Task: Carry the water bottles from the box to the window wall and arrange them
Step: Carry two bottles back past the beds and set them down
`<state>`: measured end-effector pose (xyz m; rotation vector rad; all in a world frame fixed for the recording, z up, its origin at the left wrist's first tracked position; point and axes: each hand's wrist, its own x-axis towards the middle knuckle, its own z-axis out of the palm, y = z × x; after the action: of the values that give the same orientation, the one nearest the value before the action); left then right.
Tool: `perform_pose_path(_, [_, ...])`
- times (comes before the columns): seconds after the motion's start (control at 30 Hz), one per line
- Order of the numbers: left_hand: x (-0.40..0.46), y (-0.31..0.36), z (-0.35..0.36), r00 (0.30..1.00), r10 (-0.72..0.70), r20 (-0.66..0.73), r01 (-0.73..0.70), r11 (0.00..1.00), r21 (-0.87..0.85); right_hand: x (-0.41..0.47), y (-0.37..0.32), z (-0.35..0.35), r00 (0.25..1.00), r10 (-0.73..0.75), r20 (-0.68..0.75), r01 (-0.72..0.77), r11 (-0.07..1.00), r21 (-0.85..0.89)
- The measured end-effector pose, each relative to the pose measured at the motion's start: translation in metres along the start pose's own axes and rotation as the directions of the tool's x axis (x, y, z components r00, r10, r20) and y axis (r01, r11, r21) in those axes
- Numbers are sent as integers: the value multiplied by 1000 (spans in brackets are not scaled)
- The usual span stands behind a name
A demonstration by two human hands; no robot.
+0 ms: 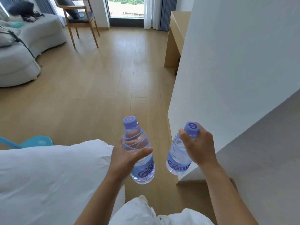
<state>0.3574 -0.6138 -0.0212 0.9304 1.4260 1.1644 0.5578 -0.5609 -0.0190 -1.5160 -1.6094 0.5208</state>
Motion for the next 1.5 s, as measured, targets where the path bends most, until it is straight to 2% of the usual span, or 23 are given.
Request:
perform_pose_path(0.4, [186, 45, -37, 998, -66, -22, 65, 997, -47, 177, -4, 104, 1000, -8, -23, 8, 1000, 4])
perform_pose_path(0.77, [415, 107, -25, 996, -49, -73, 46, 998, -38, 419, 11, 194, 998, -57, 17, 56, 998, 30])
perform_pose_path(0.93, [498, 130, -20, 994, -61, -94, 56, 997, -56, 500, 18, 220, 998, -59, 26, 57, 996, 65])
perform_pose_path(1.2, [632, 147, -2, 997, -75, 14, 75, 996, -45, 607, 54, 262, 1000, 0, -14, 1, 999, 37])
perform_pose_path(1.5, [830, 207, 7, 977, -37, 212, 37, 999, 4, 751, 66, 304, 979, 127, -160, -128, 992, 6])
